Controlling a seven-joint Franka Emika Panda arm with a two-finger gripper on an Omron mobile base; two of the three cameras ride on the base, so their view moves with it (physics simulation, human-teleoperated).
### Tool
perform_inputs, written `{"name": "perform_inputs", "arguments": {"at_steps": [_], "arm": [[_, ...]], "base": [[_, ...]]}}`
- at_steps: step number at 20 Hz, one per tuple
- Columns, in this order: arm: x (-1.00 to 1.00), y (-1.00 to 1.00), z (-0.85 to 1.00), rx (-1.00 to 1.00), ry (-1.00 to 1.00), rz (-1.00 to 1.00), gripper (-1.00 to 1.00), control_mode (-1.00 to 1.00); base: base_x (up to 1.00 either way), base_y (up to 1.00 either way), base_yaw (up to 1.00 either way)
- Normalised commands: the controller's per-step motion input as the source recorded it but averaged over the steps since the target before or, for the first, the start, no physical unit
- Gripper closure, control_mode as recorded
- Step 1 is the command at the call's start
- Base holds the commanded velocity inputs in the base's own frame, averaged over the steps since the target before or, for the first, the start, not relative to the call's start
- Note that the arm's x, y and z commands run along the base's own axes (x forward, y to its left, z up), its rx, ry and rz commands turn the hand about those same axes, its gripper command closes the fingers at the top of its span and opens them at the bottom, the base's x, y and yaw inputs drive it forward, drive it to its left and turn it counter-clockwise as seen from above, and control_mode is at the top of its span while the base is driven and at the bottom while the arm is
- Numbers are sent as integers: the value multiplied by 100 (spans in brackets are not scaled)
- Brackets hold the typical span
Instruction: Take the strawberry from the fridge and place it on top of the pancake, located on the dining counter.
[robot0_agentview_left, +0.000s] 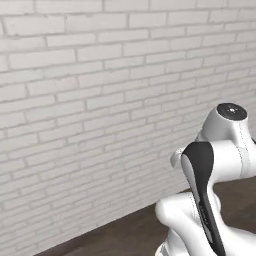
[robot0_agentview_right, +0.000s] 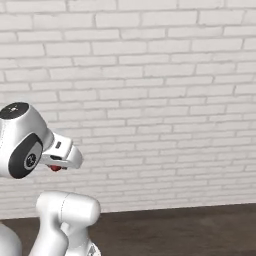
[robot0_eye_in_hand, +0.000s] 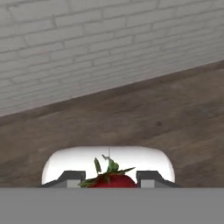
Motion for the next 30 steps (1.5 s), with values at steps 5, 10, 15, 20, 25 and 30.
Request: {"name": "perform_inputs", "arguments": {"at_steps": [5,10,15,20,25,30], "arm": [[0,0,0,0,0,0,100,100],[0,0,0,0,0,0,100,100],[0,0,0,0,0,0,100,100],[0,0,0,0,0,0,100,100],[0,0,0,0,0,0,100,100],[0,0,0,0,0,0,100,100]], "base": [[98,-12,-28],[68,-50,-61],[59,-44,-67],[44,-31,-75],[55,-4,-76],[75,0,-72]]}}
